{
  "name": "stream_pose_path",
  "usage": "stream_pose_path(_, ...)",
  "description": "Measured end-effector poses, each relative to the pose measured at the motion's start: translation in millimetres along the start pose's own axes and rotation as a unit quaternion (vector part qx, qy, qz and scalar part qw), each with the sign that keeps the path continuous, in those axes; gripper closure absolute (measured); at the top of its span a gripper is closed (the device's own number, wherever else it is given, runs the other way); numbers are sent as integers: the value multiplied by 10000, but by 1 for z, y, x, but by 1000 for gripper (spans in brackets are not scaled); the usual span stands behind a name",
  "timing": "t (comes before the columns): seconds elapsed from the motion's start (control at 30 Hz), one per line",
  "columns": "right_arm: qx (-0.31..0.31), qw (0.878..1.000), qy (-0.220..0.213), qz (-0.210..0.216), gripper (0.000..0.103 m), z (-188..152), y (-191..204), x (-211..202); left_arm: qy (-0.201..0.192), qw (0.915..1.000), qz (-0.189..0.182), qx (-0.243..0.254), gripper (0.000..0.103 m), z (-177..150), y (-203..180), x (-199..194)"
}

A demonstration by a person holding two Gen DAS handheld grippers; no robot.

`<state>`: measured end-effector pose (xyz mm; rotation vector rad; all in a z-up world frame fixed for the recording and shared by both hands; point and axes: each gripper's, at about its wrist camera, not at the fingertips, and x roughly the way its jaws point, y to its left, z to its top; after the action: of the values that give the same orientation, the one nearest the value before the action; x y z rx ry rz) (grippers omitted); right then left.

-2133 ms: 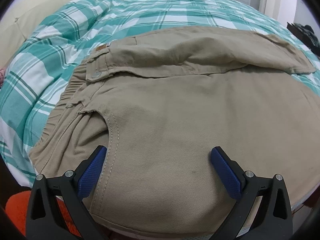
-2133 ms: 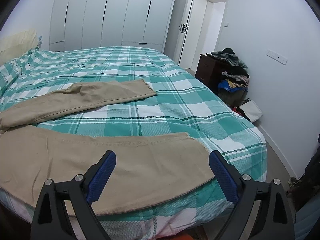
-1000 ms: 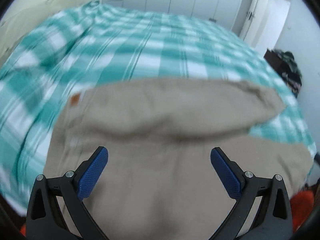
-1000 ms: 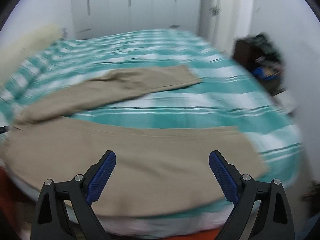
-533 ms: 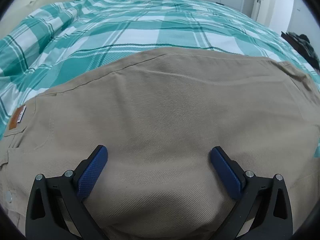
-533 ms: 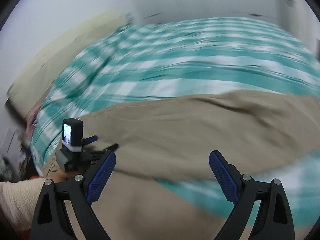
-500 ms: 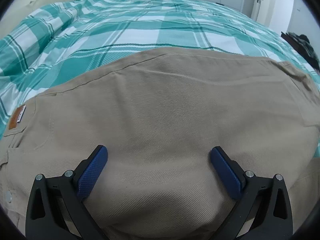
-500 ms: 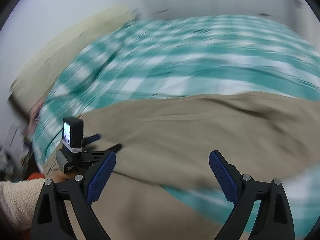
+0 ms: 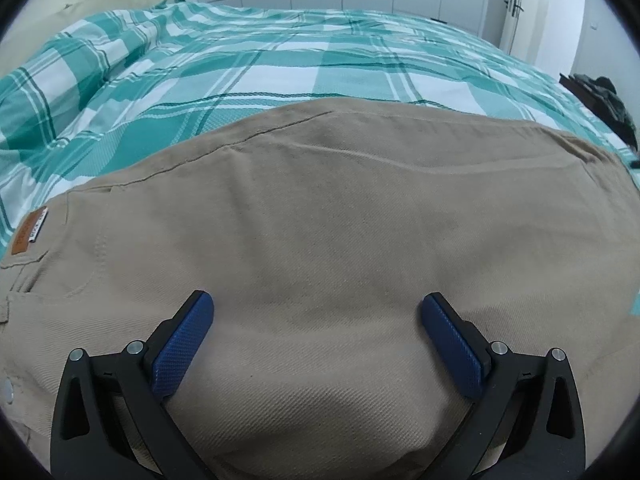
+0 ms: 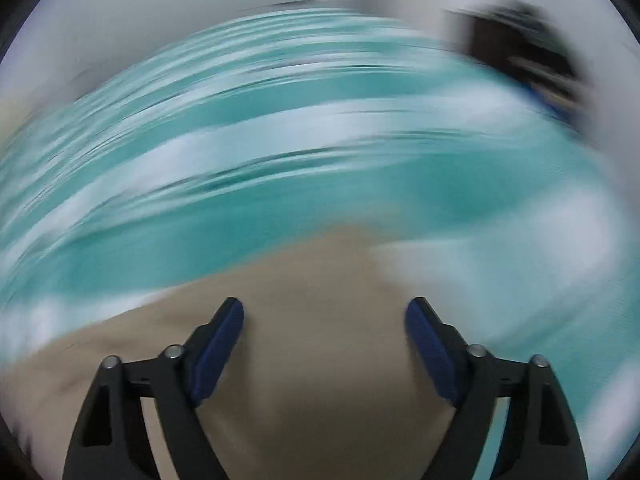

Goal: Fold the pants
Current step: 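Grasp the hem of the other pant leg with the right tool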

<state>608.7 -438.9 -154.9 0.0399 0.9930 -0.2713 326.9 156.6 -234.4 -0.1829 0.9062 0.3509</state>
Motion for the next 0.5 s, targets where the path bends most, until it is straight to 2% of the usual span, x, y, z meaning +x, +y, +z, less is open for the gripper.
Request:
stream_pose_path(0.07,500,9985,-201,89,19,0,-47,-14,-10,10000,1,-1,1,0,0,0)
stream_pose_path(0.13,909,9926,-305,747,19,-13,-85,-30,-19,10000,3,0,1,0,0,0)
stream_pose_path(0.2,1138,9834,-172,1401,19,-30,-98,-34,-21,10000,4,0,1,0,0,0)
stream_pose_path(0.27,1377,9719,83,1909,19,-53,-100,-31,-21,10000,7,2,1,0,0,0)
stream_pose_path(0.33,1543,9649,159,2119,19,-67,-90,-21,-19,10000,8,3,1,-1,0,0)
stream_pose_path(0.43,1540,9658,48,2087,18,-66,-67,-10,-19,10000,11,3,1,0,0,0)
stream_pose_path(0.5,1473,9648,-27,2177,32,-59,-53,-3,-18,10000,13,3,1,0,0,0)
